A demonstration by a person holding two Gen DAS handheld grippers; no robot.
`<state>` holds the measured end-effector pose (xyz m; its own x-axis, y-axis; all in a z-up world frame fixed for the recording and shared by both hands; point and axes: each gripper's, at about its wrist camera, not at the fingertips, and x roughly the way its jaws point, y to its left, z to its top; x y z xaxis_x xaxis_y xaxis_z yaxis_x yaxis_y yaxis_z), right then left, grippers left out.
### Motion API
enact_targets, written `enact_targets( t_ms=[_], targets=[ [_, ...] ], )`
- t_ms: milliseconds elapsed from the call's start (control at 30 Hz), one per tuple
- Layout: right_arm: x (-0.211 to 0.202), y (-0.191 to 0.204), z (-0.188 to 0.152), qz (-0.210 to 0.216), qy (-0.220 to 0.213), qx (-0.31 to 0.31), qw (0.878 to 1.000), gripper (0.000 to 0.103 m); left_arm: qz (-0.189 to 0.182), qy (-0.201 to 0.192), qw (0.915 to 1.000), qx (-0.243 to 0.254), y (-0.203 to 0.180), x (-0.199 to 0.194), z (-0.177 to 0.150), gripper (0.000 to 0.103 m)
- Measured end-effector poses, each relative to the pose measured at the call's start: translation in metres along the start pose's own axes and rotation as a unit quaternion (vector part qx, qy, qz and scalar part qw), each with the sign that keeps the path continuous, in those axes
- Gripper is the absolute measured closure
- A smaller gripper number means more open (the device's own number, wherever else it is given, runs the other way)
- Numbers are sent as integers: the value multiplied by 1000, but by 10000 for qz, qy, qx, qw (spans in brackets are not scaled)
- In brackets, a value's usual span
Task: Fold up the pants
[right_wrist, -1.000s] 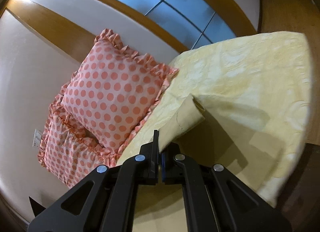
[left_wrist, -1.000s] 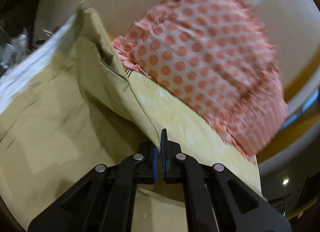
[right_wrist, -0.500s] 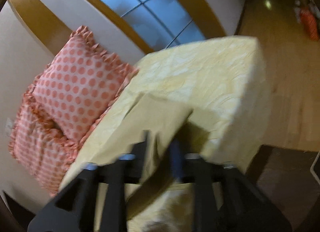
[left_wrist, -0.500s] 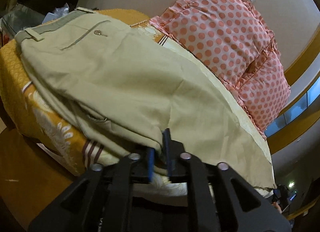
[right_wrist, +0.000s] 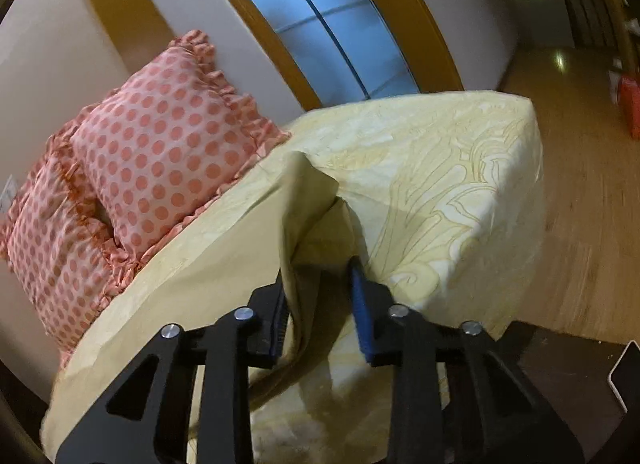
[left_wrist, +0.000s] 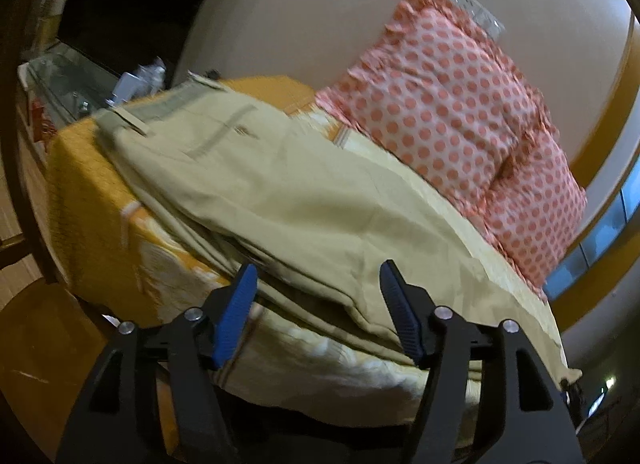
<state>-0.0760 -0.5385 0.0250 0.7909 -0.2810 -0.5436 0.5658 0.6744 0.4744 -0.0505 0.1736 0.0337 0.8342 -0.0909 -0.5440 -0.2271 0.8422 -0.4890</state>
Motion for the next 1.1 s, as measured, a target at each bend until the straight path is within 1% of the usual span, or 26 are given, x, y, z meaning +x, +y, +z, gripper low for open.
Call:
enact_targets(
  t_ms=[33, 67, 200, 300, 400, 467, 500, 533, 600, 633, 667, 700, 767, 800, 833, 867, 900, 933, 967, 1033, 1100],
  targets=[
    [1, 1, -3, 89, -8, -41, 10000, 93, 19, -57, 10000, -47, 3, -2, 2, 36],
    [4, 2, -5, 113, 20, -79, 9999, 96, 34, -100, 9999, -82, 7, -4, 3, 35],
    [7, 15, 0, 109, -92, -376, 9992, 97, 132, -201, 9994, -259, 24, -7, 10, 32],
    [-2, 58, 9, 591, -163, -744, 9953, 97, 110, -234, 9989, -387, 34, -5, 13, 28],
    [-14, 134, 4, 1521, -79, -1336, 9793, 97, -23, -197, 9983, -544, 44, -1, 14, 26],
    [-21, 198, -15, 2341, 154, -1755, 9561, 97, -59, -172, 9978, -645, 48, 1, 16, 25],
    [-23, 219, -24, 2621, 278, -1859, 9466, 97, -70, -169, 9974, -690, 49, 2, 16, 24],
    [-24, 252, -43, 3048, 549, -2036, 9288, 97, -75, -177, 9972, -728, 50, 3, 17, 23],
    [-25, 297, -77, 3568, 992, -2324, 8994, 97, -86, -236, 9968, -762, 53, 4, 19, 21],
    [-25, 322, -103, 3838, 1314, -2530, 8783, 97, -40, -256, 9967, -769, 54, 5, 20, 20],
    [-25, 344, -131, 3993, 1623, -2806, 8576, 97, -32, -271, 9966, -776, 55, 5, 22, 19],
    [-26, 362, -160, 4057, 1943, -3137, 8362, 97, -36, -298, 9964, -793, 56, 5, 24, 18],
    [-27, 382, -201, 4032, 2452, -3661, 8021, 95, -35, -322, 9961, -827, 58, 7, 27, 15],
    [-29, 386, -218, 4016, 2675, -3847, 7869, 84, -20, -314, 9960, -840, 59, 8, 30, 13],
    [-31, 387, -232, 3991, 2920, -3964, 7736, 75, -6, -316, 9958, -864, 61, 9, 31, 13],
    [-34, 384, -238, 3968, 3054, -3976, 7689, 52, 15, -308, 9954, -904, 64, 12, 34, 13],
    [-37, 379, -236, 4021, 3075, -3889, 7698, 30, 34, -294, 9951, -938, 66, 14, 36, 13],
    [-42, 373, -232, 4092, 3021, -3790, 7730, 23, 58, -261, 9949, -973, 69, 16, 37, 13],
    [-47, 369, -224, 4199, 2912, -3651, 7782, 19, 68, -236, 9943, -1034, 72, 19, 39, 13],
    [-52, 359, -204, 4343, 2731, -3392, 7885, 18, 121, -284, 9937, -1075, 74, 21, 43, 12],
    [-52, 351, -186, 4325, 2618, -3230, 8000, 16, 142, -299, 9931, -1128, 77, 23, 46, 12]
  ],
)
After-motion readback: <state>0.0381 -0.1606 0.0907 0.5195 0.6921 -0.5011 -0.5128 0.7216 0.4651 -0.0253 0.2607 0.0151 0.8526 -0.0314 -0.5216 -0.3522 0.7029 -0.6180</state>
